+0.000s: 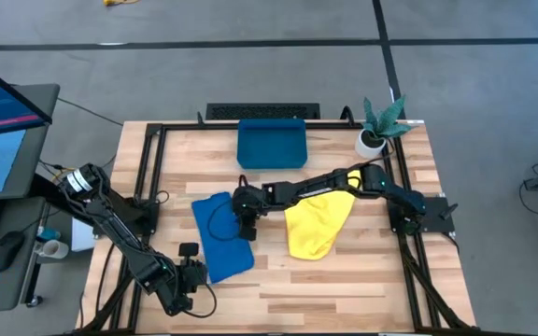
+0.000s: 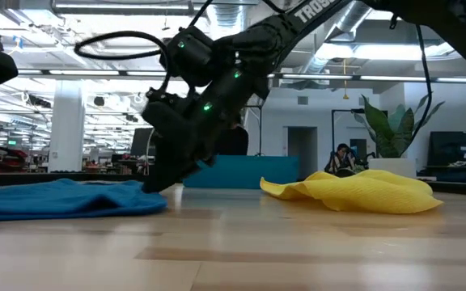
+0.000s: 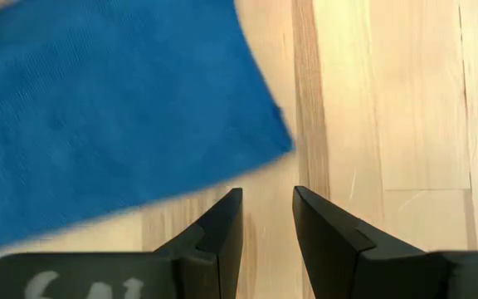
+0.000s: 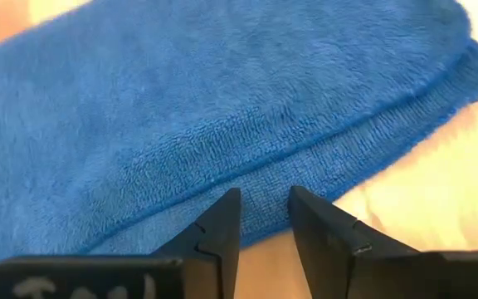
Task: Roll microfiber towels into tight, uniform cylinder then place into a basket
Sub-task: Fold the blue towel
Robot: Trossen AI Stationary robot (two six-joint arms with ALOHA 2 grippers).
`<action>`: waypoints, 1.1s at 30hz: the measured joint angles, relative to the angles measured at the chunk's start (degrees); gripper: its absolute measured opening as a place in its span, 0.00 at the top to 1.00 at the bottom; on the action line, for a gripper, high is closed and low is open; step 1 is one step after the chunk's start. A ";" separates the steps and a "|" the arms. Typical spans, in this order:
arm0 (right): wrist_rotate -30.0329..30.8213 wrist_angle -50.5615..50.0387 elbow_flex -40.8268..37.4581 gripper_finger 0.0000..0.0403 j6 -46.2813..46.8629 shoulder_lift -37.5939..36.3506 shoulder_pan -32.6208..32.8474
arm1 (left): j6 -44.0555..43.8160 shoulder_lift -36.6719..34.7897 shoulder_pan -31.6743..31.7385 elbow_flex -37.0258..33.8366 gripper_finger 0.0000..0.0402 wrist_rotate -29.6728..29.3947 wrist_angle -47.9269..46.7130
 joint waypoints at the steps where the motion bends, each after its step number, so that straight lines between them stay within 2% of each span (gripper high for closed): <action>1: 0.10 -1.31 0.01 0.67 0.20 -0.08 -0.05 | 0.00 0.00 -0.01 0.00 0.75 0.01 0.00; 10: 1.36 -15.75 -0.13 0.67 3.30 -2.56 0.71 | -1.16 0.00 0.23 0.00 0.75 -1.52 0.13; 16: 1.80 -19.86 -0.02 0.67 3.23 -2.73 1.96 | -1.16 0.00 0.66 0.00 0.75 -1.67 0.14; 21: 4.57 -21.53 -0.30 0.67 1.48 -3.67 3.15 | -0.01 0.00 1.67 0.00 0.75 -1.65 0.16; 29: 5.45 -26.11 -0.75 0.67 -2.12 -9.92 5.34 | -0.02 0.00 4.01 0.00 0.75 1.34 -0.24; 33: 9.55 -29.69 -0.61 0.67 -2.32 -12.91 6.58 | -0.01 0.00 4.38 0.00 0.75 1.34 -0.26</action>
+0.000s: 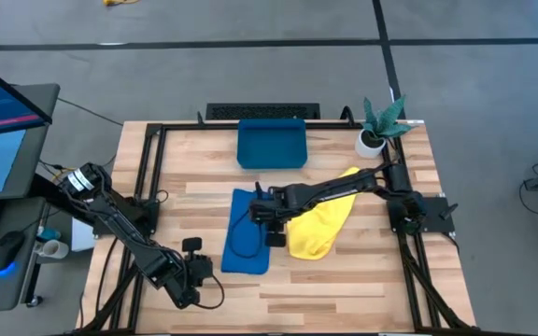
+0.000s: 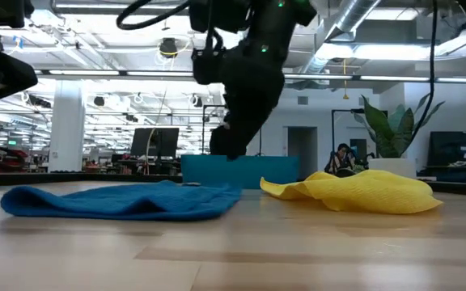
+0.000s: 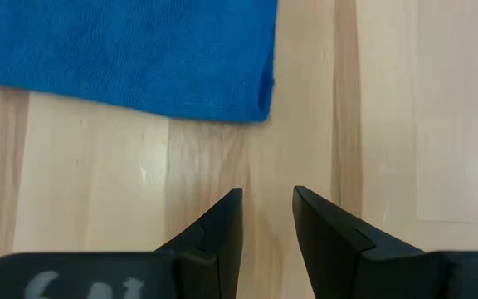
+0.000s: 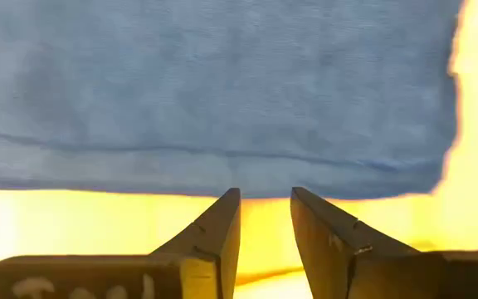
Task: Roll microfiber towels into tight, uniform cylinder then place into a basket
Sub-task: Fold the blue towel
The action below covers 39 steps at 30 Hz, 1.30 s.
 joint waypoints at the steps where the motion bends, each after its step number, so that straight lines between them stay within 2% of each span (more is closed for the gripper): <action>1: 1.45 -0.46 0.00 0.67 -0.44 -0.27 0.36 | -0.01 0.00 0.00 0.00 0.75 -0.03 -0.04; 4: 4.07 -3.20 -0.01 0.67 -0.87 -1.81 1.67 | 0.00 0.02 0.00 0.00 0.75 -0.37 -0.04; 9: 4.83 -10.21 0.07 0.67 -0.83 -2.91 4.41 | 0.00 0.02 0.00 0.00 0.74 -0.37 -0.09; 13: 5.18 -14.40 0.06 0.67 -0.44 -2.91 6.87 | -0.04 0.02 0.16 0.00 0.69 -0.37 -0.02; 15: 7.46 -16.27 -0.69 0.67 0.13 -2.97 7.97 | -0.59 0.02 0.30 0.00 0.65 -0.37 0.11; 18: 11.88 -18.39 -4.12 0.67 2.04 -5.03 9.25 | -0.89 0.02 0.35 0.00 0.60 -0.25 0.42; 21: 12.60 -16.95 -9.70 0.67 4.85 -9.37 10.15 | 0.06 0.02 0.35 0.00 0.55 -0.20 0.51; 26: 12.53 -6.52 -22.04 0.67 8.92 -19.70 11.89 | 3.91 0.04 0.56 0.00 0.54 -1.99 1.50; 31: 12.53 12.50 -34.34 0.67 9.23 -27.71 14.05 | 4.67 0.59 1.92 0.00 0.54 -3.83 3.52; 35: 12.44 27.36 -40.39 0.67 4.17 -29.04 16.55 | 9.39 1.01 3.20 0.04 0.54 -2.80 4.33; 39: 12.44 36.92 -41.79 0.67 -1.28 -26.04 18.63 | 14.12 1.55 3.62 0.02 0.54 -2.82 6.42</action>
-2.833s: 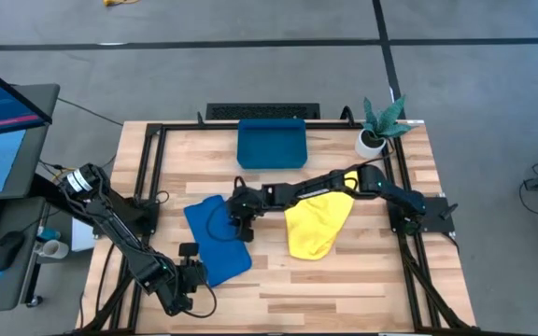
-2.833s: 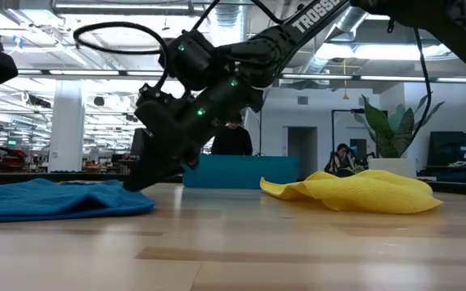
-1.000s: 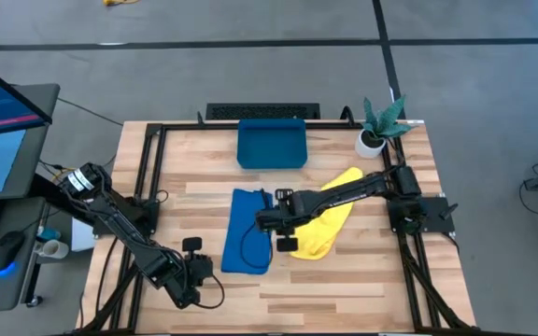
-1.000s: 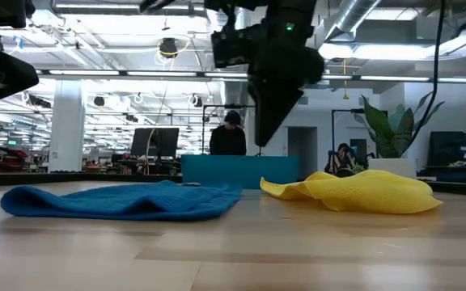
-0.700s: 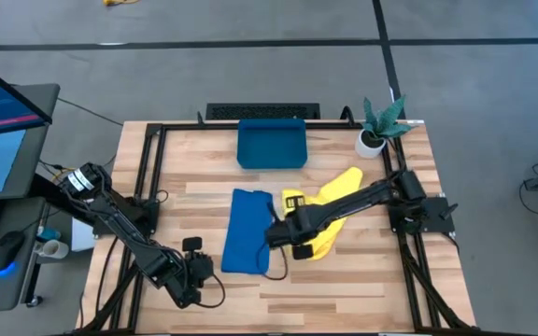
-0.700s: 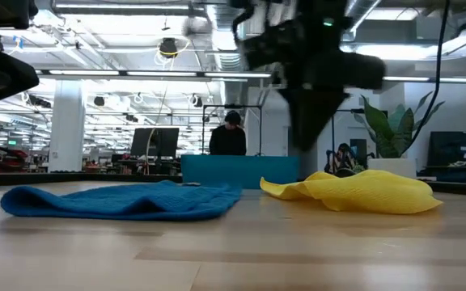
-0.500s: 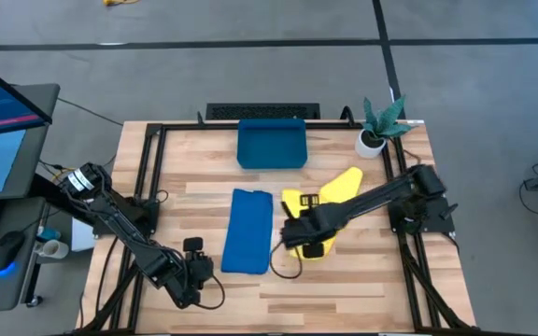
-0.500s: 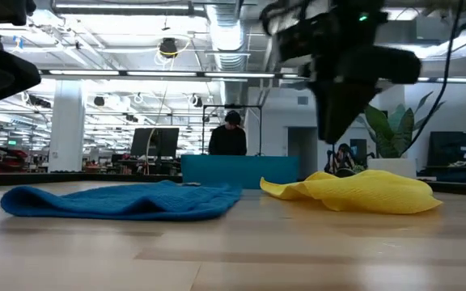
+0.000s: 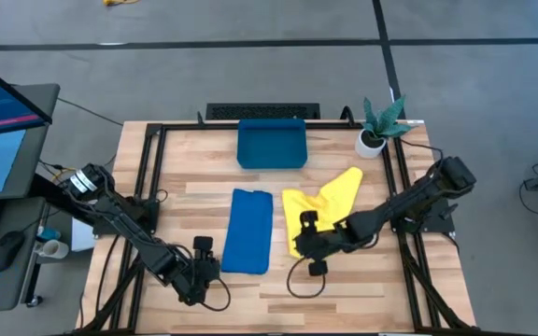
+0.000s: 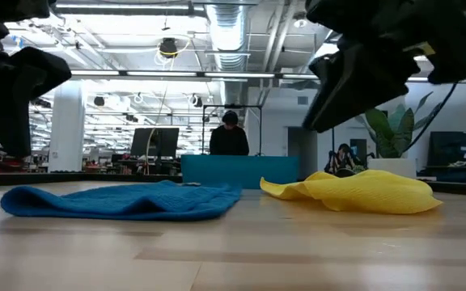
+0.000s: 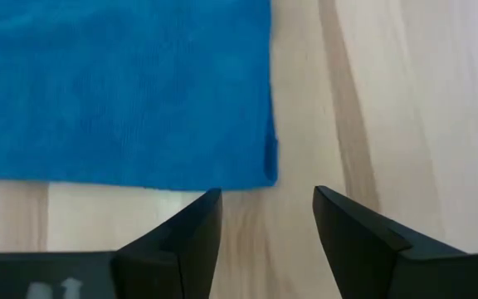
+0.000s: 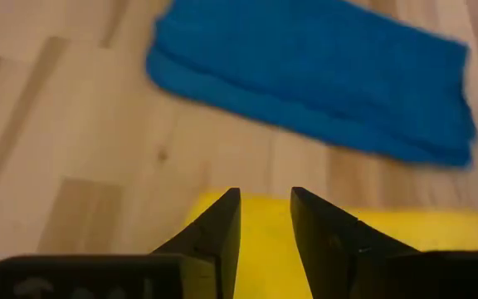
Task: Roll microfiber towels into tight, uniform cylinder then place into a basket
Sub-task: Fold the blue towel
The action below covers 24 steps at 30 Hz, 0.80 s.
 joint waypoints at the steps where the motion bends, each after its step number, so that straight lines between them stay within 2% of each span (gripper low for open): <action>1: -0.01 2.40 0.00 0.67 -1.35 1.22 0.33 | 0.50 0.00 0.06 0.00 0.54 0.02 0.15; 6: -0.01 13.38 0.42 0.67 -9.27 7.42 1.35 | 3.47 1.65 0.45 -0.02 0.54 0.25 2.92; 14: -0.41 16.95 5.78 0.67 -17.47 14.24 1.55 | 7.00 6.64 1.42 -0.08 0.54 0.68 5.43; 24: -10.69 16.51 9.13 0.67 -18.09 18.19 -1.27 | 7.69 8.09 4.38 0.23 0.55 1.84 6.14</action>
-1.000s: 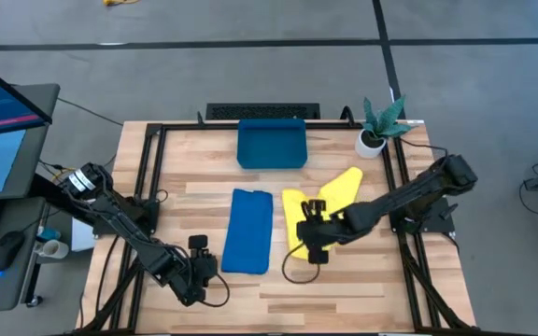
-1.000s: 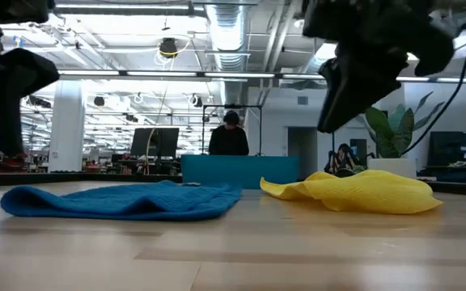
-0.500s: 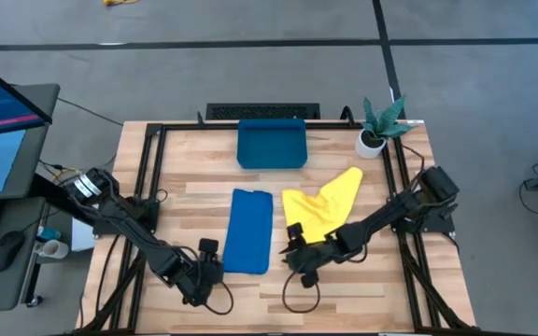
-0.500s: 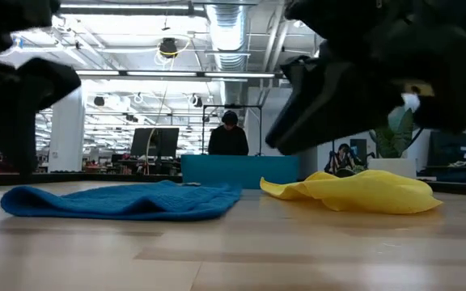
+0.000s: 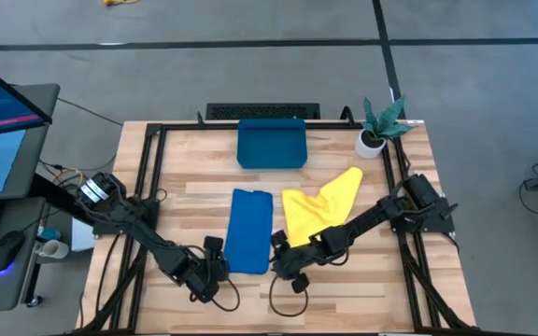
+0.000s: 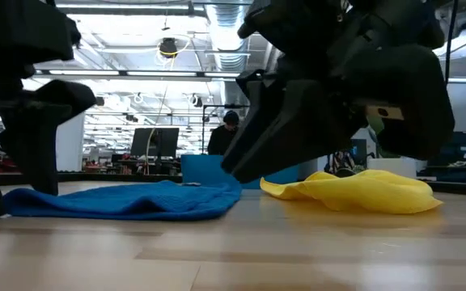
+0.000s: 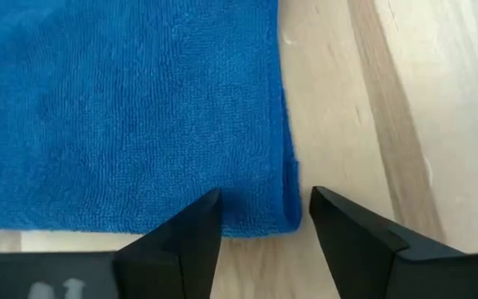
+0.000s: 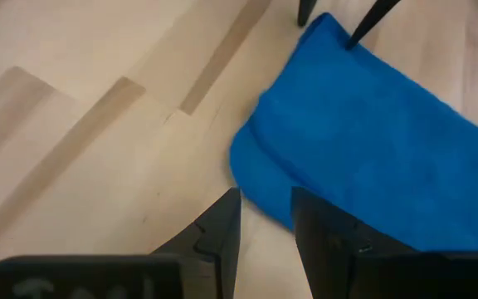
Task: Roll microfiber towels into tight, uniform cylinder then place into a basket
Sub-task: Fold the blue towel
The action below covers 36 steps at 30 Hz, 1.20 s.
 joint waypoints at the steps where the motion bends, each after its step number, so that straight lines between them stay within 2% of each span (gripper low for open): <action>1: -0.76 0.16 0.04 0.67 0.02 -0.03 -0.24 | 0.02 0.28 0.25 -0.06 0.56 0.71 0.13; 8: -5.53 4.07 0.07 0.67 -4.38 -0.04 -1.33 | -2.42 0.92 0.72 -0.01 0.67 1.74 1.73; 12: -5.69 6.30 0.05 0.67 -5.55 -0.04 -1.31 | -8.12 1.12 1.08 0.59 0.80 0.46 2.44; 18: -5.83 6.49 0.05 0.63 -5.55 -0.04 -1.33 | -6.83 1.59 1.69 1.33 0.98 -2.06 6.81; 25: -5.91 5.24 0.05 0.59 -5.03 -0.07 -1.33 | -11.35 1.48 3.59 1.43 0.95 -0.84 8.49; 31: -6.27 4.74 0.15 0.57 -3.42 1.46 -1.68 | -13.51 1.40 4.04 1.43 0.98 -0.69 8.91; 36: -9.96 6.27 0.04 0.58 -1.90 3.92 -2.37 | -12.88 1.34 4.00 2.49 0.98 -0.75 8.99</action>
